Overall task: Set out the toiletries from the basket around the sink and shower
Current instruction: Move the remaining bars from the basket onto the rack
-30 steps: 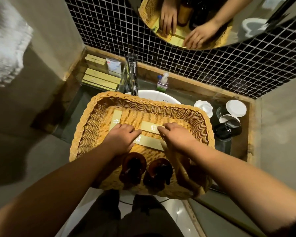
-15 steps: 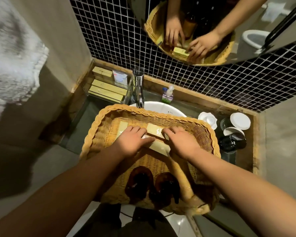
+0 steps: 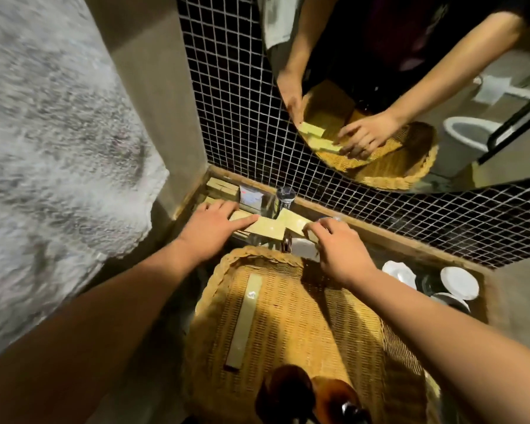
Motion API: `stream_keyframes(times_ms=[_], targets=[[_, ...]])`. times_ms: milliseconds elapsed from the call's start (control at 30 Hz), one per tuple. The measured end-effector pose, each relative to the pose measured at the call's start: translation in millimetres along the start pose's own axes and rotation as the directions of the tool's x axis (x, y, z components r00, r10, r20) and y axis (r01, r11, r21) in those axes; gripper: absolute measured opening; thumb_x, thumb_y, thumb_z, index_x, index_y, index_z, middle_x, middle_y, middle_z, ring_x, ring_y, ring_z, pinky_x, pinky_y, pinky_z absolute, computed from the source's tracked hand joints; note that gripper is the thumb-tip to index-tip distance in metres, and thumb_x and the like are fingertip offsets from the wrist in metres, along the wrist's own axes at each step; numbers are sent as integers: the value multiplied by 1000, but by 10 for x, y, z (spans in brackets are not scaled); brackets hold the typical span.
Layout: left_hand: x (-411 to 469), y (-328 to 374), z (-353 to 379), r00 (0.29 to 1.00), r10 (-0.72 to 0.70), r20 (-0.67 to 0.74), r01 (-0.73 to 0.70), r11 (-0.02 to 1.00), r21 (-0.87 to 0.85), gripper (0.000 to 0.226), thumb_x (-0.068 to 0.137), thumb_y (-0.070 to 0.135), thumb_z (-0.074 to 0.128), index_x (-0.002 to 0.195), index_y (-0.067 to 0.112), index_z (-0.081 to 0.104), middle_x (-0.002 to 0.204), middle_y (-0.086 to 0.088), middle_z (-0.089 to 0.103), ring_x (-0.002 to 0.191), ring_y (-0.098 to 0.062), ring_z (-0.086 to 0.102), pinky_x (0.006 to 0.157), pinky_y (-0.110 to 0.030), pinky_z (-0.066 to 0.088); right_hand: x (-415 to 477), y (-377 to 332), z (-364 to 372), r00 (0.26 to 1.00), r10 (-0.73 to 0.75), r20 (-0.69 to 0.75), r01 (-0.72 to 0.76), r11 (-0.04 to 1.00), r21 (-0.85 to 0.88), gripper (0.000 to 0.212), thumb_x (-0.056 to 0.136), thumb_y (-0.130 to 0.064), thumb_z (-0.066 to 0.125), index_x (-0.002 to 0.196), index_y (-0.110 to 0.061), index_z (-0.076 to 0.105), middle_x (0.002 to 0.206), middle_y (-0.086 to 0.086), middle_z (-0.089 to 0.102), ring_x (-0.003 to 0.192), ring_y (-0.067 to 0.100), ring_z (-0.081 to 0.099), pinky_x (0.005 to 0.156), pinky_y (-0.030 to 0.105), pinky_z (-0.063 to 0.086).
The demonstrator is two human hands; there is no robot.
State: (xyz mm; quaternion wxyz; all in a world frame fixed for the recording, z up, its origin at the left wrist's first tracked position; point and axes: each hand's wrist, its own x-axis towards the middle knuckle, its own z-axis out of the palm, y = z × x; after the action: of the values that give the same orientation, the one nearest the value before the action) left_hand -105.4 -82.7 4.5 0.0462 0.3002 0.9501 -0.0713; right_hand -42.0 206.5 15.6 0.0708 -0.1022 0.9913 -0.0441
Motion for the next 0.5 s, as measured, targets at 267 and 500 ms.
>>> stream_keyframes(times_ms=[267, 500], targets=[[59, -423, 325, 988, -141, 69, 143, 990, -21, 87, 94, 2, 48, 153, 50, 7, 151, -13, 33, 137, -32, 33, 105, -50, 37, 277, -342, 72, 989, 144, -21, -145, 989, -23, 81, 78, -12, 74, 146, -32, 35, 140, 6, 43, 125, 30, 40, 101, 44, 38], [195, -591, 516, 991, -14, 136, 10, 1000, 28, 82, 91, 7, 56, 154, 40, 16, 143, -19, 39, 126, -38, 44, 95, -52, 45, 413, -645, 250, 997, 81, -15, -78, 990, 116, 85, 74, -21, 81, 143, -43, 37, 139, 0, 42, 124, 27, 41, 101, 43, 40]])
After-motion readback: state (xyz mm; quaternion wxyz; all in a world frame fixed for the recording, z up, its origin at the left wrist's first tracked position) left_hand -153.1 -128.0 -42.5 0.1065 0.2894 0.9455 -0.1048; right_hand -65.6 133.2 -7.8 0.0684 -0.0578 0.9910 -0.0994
